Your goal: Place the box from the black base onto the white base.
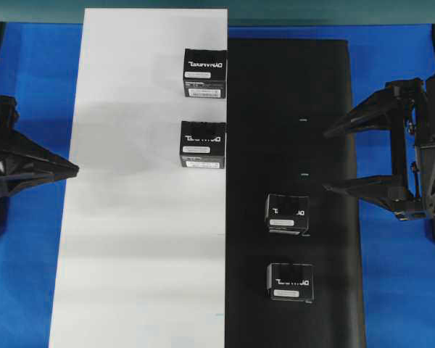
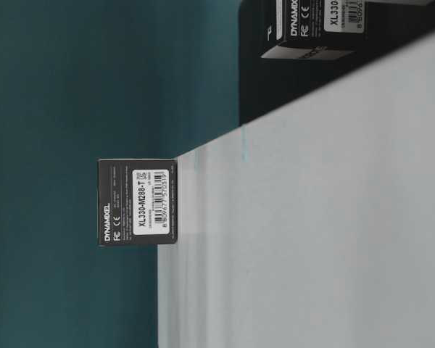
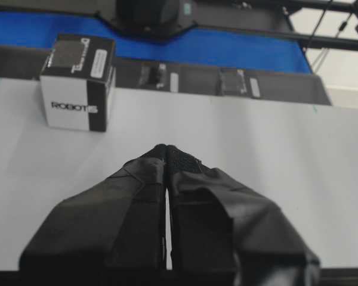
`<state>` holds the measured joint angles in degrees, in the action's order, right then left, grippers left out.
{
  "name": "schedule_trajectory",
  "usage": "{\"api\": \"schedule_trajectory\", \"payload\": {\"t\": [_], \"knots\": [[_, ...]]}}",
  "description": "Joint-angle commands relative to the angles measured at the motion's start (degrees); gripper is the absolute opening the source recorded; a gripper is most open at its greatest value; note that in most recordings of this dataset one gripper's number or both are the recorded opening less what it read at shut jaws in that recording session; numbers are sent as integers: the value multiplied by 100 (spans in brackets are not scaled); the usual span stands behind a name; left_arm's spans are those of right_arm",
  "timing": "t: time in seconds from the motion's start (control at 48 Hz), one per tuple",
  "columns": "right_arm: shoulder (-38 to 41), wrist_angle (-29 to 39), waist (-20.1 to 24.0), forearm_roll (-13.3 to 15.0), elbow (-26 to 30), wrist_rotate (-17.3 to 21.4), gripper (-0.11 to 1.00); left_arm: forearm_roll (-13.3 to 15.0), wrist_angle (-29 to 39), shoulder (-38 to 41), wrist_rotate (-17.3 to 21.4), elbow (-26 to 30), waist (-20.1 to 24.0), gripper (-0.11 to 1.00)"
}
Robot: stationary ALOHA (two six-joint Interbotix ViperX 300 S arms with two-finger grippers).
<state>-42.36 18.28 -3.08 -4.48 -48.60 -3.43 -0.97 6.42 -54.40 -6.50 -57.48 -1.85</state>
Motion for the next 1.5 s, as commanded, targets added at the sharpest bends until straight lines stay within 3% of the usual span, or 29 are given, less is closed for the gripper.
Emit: {"api": "schedule_trajectory", "payload": {"t": [0.0,0.375,0.855,1.147,1.355,1.48], "knots": [[26,-334,0,9,26,-53,100,-9,-18,35,0,167,-9,-1],[70,-1072,-18,97,-185,-9,100,-9,-35,-9,18,167,0,-1],[-88,-457,18,88,-272,-44,100,-9,475,-176,158,149,-18,-1],[-79,-325,18,114,-325,-123,100,-35,650,-246,650,53,-88,-1],[-97,-281,53,105,-404,-79,100,-35,633,-369,439,70,-123,-1],[-123,-281,53,114,-448,-62,100,-53,598,-492,62,105,-114,-1]]}}
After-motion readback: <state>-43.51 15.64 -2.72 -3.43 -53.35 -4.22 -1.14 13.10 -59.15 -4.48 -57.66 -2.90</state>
